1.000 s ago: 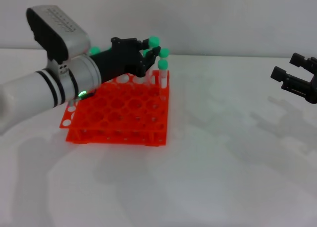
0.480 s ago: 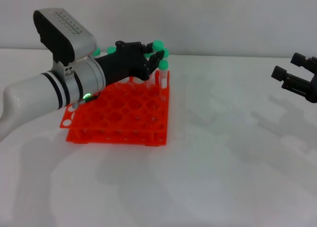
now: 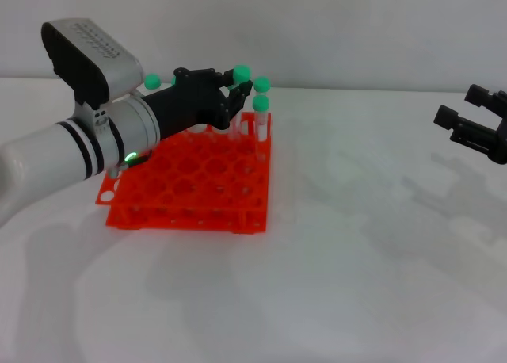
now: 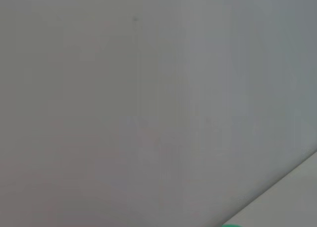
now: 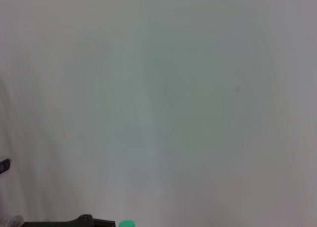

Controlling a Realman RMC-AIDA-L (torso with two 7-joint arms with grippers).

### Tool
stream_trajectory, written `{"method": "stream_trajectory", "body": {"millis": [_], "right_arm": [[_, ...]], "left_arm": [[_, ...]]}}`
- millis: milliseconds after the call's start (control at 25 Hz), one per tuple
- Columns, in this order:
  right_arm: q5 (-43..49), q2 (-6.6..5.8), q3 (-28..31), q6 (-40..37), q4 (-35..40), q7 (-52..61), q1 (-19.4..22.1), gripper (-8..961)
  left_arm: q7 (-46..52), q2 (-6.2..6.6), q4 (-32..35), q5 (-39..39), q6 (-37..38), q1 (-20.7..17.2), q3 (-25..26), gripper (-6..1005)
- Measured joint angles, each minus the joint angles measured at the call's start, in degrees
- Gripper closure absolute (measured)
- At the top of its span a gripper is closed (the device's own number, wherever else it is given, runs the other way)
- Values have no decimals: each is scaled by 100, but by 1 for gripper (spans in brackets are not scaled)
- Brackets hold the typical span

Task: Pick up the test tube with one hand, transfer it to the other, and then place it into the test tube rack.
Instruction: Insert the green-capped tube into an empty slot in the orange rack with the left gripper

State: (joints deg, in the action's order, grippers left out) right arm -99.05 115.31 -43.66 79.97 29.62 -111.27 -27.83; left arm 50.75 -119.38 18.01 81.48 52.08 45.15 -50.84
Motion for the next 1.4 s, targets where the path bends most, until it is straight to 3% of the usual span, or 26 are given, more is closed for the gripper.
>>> {"method": "stream_trajectory", "body": {"millis": [800,1400], "right_arm": [[0,0,24,-64,0,36,-44,93],[0,-4,1,-77,1,41,-44,94]], "left_arm": [[27,-3,-187,34,-114,-94,-22,705],[88,-15,-218,-237,-97,-418,9,696]]}}
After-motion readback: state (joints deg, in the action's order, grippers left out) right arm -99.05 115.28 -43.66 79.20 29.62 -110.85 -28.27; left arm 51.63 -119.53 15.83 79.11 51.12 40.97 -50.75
